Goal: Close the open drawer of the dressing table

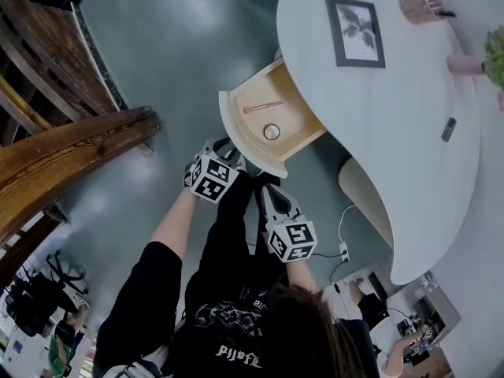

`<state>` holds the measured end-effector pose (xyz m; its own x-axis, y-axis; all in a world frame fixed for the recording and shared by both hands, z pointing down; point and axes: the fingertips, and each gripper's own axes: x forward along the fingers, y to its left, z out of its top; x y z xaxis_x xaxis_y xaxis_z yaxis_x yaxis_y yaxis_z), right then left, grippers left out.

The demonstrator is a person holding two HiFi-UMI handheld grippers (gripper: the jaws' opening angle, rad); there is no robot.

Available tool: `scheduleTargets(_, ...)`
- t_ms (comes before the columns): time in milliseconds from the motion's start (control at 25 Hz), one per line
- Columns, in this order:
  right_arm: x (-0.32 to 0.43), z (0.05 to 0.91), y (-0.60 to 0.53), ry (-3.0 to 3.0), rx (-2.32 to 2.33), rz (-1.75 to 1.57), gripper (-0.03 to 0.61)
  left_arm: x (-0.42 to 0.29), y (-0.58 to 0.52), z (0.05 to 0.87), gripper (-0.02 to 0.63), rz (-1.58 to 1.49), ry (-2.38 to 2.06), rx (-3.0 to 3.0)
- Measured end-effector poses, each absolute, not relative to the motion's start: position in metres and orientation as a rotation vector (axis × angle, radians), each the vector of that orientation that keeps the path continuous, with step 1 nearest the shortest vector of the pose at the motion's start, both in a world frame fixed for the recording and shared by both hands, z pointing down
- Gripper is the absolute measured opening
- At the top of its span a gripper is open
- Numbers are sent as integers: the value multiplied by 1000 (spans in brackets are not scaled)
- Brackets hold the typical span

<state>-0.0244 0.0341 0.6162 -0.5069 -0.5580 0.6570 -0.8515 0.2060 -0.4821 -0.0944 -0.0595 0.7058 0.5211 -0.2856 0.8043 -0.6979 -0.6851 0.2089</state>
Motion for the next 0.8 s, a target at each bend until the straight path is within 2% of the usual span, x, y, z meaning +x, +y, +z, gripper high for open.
scheduleTargets(800,-17,619,31,-2133,1343,1214,26,-78,-74,704,118,1065,-784,2262)
